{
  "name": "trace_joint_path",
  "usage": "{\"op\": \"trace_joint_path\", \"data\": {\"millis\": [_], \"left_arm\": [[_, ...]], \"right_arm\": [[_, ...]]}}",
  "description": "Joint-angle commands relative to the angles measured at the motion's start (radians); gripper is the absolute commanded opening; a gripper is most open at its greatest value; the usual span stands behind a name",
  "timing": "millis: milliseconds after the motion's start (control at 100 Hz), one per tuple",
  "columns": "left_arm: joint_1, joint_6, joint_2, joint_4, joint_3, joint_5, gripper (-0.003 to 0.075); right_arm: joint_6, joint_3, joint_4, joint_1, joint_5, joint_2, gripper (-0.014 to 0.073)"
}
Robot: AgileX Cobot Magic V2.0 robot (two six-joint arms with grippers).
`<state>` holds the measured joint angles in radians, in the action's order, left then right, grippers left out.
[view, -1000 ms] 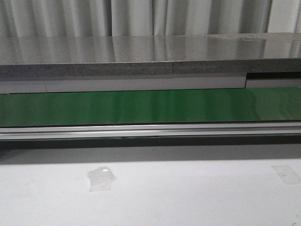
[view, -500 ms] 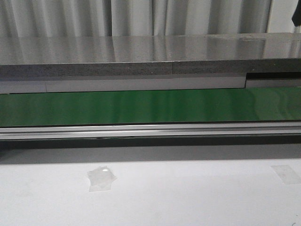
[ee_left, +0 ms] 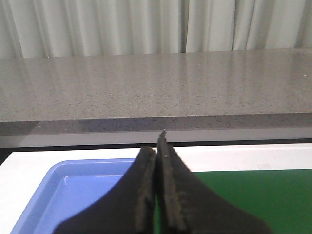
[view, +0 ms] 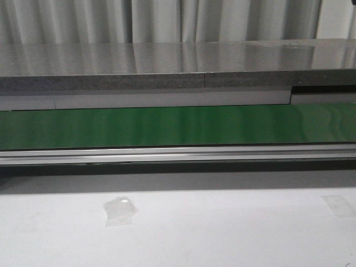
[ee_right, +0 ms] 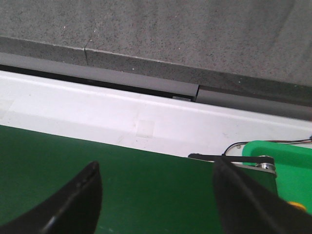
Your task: Move button from left to right
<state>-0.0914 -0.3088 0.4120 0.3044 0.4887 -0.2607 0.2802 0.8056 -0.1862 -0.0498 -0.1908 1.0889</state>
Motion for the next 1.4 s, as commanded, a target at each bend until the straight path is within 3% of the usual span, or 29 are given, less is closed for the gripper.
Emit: {"op": "trace_joint_path", "data": {"millis": [0,370,580,760,880,1130,1390], "left_arm": [[0.007,0.009,0.004,0.018,0.027,0.081,-0.002],[0.007,0.009,0.004,0.018,0.027,0.081,-0.002],[0.007,0.009,0.004,0.018,0.027,0.081,-0.002],[0.007,0.009,0.004,0.018,0.027,0.081,-0.002],[0.007,0.009,0.004,0.018,0.027,0.081,-0.002],[0.007,0.009,0.004,0.018,0.027,0.081,-0.002],[0.007,0.009,0.004,0.018,0.027,0.081,-0.002]], "right_arm": [[0.001,-0.06,-0.004,-0.003,0.138,-0.114,0.0489],[0.002,-0.367,-0.004,-0.003,0.201,-0.54,0.0489],[0.002,-0.418,-0.003,-0.003,0.191,-0.702,0.0489],[0.002,-0.428,-0.003,-0.003,0.135,-0.724,0.0478],[0.002,-0.428,-0.003,-0.003,0.13,-0.724,0.0357],[0.002,-0.428,-0.003,-0.003,0.13,-0.724,-0.0071],[0.002,-0.428,-0.004,-0.003,0.131,-0.724,-0.0068]]}}
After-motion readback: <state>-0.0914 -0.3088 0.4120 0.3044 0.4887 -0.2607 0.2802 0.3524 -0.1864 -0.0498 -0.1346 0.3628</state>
